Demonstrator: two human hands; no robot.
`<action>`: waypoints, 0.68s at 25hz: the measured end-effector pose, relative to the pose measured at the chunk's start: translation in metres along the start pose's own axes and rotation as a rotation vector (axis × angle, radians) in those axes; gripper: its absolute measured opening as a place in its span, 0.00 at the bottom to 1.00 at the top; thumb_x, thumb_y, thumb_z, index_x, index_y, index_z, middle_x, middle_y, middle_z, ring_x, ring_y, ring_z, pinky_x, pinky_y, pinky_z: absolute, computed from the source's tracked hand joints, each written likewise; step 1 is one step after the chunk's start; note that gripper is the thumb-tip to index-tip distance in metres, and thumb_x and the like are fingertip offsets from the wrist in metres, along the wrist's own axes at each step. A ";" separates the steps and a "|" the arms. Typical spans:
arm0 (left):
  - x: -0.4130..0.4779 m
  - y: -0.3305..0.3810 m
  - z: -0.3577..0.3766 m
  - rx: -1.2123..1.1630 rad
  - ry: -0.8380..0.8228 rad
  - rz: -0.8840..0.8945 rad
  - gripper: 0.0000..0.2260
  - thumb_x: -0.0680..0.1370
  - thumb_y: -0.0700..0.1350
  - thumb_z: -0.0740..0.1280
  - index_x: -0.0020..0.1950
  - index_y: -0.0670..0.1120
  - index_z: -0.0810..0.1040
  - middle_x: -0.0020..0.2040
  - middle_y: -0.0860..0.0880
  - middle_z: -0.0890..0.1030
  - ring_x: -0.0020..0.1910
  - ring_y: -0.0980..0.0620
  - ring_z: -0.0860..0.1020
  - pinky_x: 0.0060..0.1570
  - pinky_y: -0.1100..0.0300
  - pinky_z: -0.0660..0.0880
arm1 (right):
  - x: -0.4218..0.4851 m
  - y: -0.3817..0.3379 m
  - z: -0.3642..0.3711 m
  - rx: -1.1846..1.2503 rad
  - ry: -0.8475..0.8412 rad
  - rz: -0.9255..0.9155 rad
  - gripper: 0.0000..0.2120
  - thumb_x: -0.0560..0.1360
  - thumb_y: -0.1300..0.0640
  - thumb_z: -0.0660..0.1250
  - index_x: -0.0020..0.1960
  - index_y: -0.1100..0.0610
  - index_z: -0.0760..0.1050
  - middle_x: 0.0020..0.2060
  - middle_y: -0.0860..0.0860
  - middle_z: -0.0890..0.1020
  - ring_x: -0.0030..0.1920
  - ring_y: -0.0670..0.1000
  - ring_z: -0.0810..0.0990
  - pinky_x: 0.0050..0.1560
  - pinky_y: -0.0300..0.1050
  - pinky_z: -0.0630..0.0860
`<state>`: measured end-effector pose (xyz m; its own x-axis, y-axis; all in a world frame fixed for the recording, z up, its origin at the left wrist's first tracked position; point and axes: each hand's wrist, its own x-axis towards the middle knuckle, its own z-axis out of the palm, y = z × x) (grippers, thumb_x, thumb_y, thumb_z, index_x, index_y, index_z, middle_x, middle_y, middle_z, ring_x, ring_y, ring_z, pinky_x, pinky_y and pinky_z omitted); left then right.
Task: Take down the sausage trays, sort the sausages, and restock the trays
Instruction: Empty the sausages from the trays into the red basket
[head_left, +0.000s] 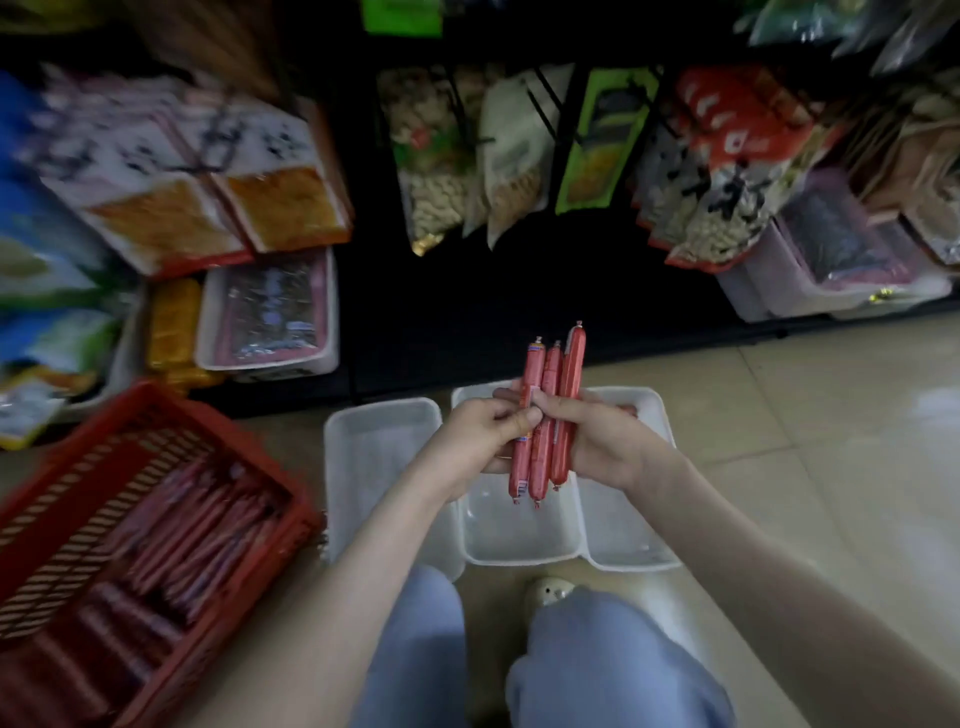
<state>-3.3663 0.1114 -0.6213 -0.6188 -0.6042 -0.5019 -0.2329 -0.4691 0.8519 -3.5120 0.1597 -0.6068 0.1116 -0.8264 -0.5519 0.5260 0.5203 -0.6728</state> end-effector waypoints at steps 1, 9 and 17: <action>-0.020 0.012 -0.011 0.013 0.029 0.024 0.09 0.78 0.47 0.66 0.51 0.41 0.79 0.46 0.44 0.84 0.40 0.52 0.84 0.39 0.59 0.80 | -0.004 -0.006 0.022 -0.024 -0.018 -0.005 0.16 0.72 0.59 0.65 0.60 0.60 0.75 0.58 0.57 0.80 0.59 0.55 0.80 0.56 0.53 0.78; -0.174 0.045 -0.078 0.103 0.116 0.072 0.06 0.77 0.43 0.68 0.52 0.43 0.77 0.42 0.45 0.83 0.36 0.53 0.82 0.33 0.62 0.78 | -0.027 0.009 0.178 -0.040 -0.218 -0.051 0.10 0.69 0.60 0.64 0.50 0.60 0.76 0.51 0.59 0.82 0.48 0.54 0.83 0.50 0.50 0.81; -0.278 -0.013 -0.128 -0.104 0.304 0.145 0.09 0.79 0.39 0.65 0.58 0.42 0.74 0.46 0.44 0.81 0.38 0.49 0.82 0.41 0.55 0.81 | -0.033 0.093 0.278 -0.299 -0.381 0.029 0.05 0.78 0.64 0.62 0.49 0.62 0.76 0.38 0.56 0.83 0.38 0.51 0.83 0.39 0.45 0.81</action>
<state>-3.0951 0.2032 -0.5119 -0.3842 -0.8264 -0.4117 -0.0715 -0.4179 0.9057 -3.2319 0.1756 -0.5144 0.4526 -0.8014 -0.3910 0.2586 0.5375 -0.8026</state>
